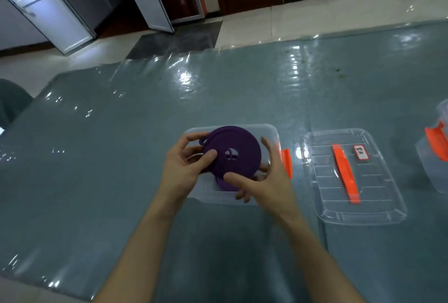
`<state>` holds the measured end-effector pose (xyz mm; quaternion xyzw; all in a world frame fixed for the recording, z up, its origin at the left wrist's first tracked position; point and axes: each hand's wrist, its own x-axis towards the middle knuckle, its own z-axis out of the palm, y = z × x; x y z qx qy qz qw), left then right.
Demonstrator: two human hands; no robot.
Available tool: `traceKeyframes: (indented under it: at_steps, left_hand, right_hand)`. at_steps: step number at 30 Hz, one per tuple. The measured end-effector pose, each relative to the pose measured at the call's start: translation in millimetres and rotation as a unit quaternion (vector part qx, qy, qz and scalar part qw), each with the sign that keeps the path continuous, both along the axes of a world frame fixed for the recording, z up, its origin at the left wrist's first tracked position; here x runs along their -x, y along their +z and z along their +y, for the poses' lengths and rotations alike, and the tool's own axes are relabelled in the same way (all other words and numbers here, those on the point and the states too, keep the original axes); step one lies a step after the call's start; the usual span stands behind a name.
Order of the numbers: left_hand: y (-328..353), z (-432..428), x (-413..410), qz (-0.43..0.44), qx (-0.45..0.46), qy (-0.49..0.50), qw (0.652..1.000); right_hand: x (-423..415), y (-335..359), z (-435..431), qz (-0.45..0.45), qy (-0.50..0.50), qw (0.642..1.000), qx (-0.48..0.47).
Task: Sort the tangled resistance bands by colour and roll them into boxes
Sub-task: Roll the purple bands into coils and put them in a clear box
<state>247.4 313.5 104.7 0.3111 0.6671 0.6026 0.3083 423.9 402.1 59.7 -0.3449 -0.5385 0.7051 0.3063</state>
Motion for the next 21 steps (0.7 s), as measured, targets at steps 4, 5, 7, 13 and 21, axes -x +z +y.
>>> traceKeyframes:
  at_steps: [4, 5, 7, 13, 21]
  left_hand:
    - [-6, 17, 19, 0.007, 0.046, -0.015, 0.999]
    - [-11, 21, 24, 0.001, 0.057, -0.02, 0.998]
    - [-22, 28, 35, -0.016, 0.078, -0.027, 0.996]
    - [-62, 48, 61, -0.046, 0.203, -0.044, 0.977]
    - [-105, 69, 72, 0.011, 0.331, -0.075, 0.94]
  right_hand:
    - [8, 5, 20, -0.251, 0.011, 0.908, -0.336]
    - [14, 7, 25, -0.282, 0.018, 0.888, -0.363]
    - [28, 6, 33, -0.337, 0.049, 0.857, -0.388]
    - [65, -26, 47, -0.44, 0.15, 0.806, -0.366]
    - [90, -63, 56, -0.539, 0.195, 0.768, -0.284]
